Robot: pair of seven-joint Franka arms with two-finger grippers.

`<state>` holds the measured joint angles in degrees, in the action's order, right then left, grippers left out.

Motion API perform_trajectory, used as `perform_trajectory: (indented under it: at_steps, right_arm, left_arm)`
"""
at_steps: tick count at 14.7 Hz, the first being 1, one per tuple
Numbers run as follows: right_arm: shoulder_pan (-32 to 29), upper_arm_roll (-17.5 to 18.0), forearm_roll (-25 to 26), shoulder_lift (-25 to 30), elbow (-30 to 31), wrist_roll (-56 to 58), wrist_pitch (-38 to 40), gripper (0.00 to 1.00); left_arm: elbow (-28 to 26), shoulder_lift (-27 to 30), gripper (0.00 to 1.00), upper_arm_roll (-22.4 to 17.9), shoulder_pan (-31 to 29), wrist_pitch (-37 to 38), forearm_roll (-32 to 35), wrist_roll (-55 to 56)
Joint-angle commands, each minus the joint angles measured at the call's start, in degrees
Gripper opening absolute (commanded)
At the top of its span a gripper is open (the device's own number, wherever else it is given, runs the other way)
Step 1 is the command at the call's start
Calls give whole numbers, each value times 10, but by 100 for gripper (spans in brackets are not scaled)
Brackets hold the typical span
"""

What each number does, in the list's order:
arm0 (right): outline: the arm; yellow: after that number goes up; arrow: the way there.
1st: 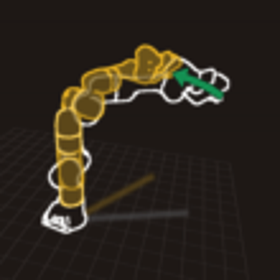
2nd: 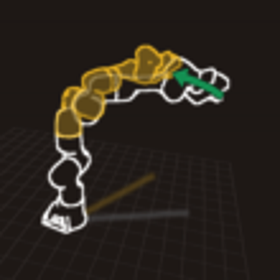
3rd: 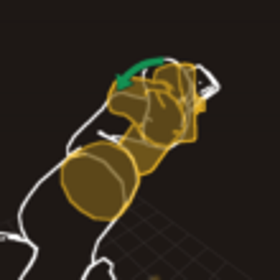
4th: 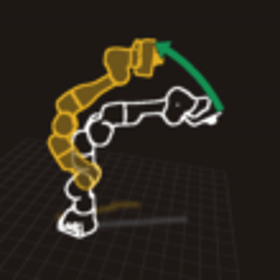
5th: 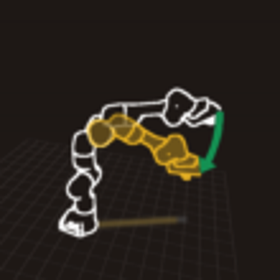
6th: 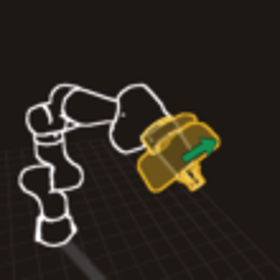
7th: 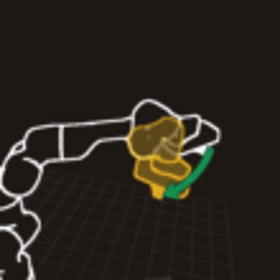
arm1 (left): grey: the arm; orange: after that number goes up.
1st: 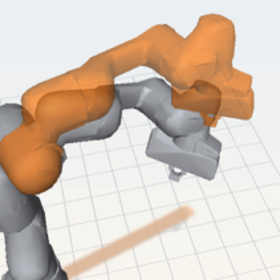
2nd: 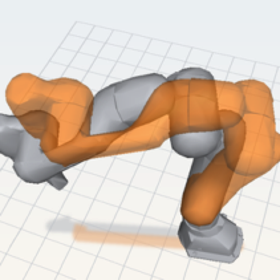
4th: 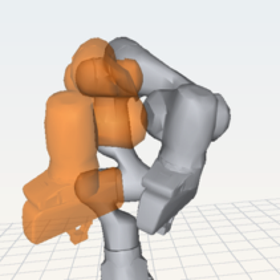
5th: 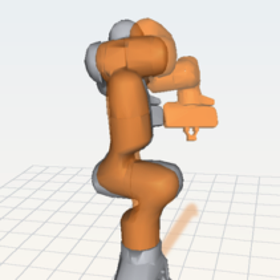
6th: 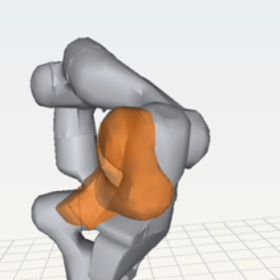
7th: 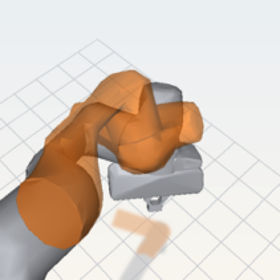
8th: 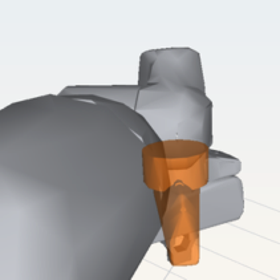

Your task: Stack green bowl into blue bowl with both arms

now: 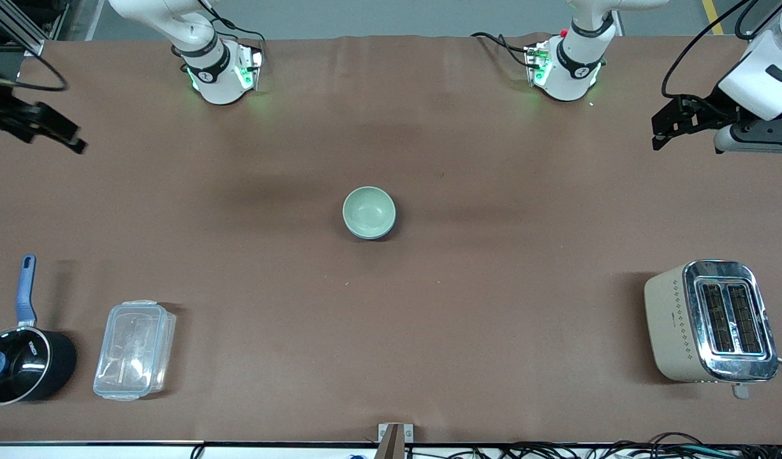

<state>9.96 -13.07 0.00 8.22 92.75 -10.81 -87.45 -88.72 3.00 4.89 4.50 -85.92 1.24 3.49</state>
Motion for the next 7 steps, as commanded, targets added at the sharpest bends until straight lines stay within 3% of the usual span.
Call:
perform_trajectory:
  at_steps: [1,4,7]
  right_arm:
    - [-53,20,-5,-30,-38,42,9,100]
    - [-106,81,-7,-81,-102,46,29,100]
    - [-107,93,-8,-92,-118,46,39,100]
  left_arm:
    - [8,2,100,-1,-6,0,-8,12]
    - [13,2,100,-2,-5,0,-1,16]
    - [14,1,100,-2,-5,0,0,19]
